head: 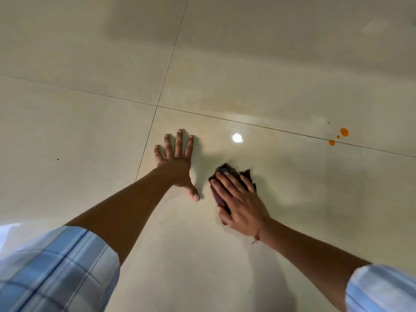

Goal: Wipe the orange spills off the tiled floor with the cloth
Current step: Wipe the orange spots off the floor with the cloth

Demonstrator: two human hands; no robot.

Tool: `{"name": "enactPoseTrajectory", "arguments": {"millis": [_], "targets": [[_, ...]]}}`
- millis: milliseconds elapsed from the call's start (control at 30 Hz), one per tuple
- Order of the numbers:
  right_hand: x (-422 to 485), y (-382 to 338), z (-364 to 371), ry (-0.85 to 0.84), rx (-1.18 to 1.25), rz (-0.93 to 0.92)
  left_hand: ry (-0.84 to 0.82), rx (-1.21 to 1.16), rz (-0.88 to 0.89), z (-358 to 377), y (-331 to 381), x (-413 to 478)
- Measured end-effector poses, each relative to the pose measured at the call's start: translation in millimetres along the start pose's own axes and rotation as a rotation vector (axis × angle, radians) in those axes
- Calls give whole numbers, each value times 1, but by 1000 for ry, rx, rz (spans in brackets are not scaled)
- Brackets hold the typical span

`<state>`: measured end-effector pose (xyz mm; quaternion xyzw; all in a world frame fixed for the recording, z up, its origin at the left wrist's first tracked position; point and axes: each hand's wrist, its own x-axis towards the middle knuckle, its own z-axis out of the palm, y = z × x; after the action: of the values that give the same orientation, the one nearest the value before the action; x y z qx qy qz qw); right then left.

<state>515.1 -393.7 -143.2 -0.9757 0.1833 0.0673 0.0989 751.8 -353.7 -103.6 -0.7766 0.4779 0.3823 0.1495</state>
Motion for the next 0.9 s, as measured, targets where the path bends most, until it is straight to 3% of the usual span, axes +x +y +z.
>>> {"name": "enactPoseTrajectory", "arguments": {"millis": [167,367,500,633,700,833,900], "targets": [[99,14,-23,74,-8,317,16,-11,4,6,-3,4],[-9,-29,9,42,-18,72,0,40,74,-16,-12,-11],[55,-28,-6,23,-36,52,112,82,-5,-17,-60,-26],[157,-37,-18,95,-18,252,16,186,-73,8,-86,-21],[141,-45,-10,116,-13,240,-33,180,-85,6,-83,-13],[44,-63,5,56,-11,23,-117,184,-157,1,-76,-11],[66,-46,0,22,-15,-41,-157,214,-216,-2,-67,-8]]}}
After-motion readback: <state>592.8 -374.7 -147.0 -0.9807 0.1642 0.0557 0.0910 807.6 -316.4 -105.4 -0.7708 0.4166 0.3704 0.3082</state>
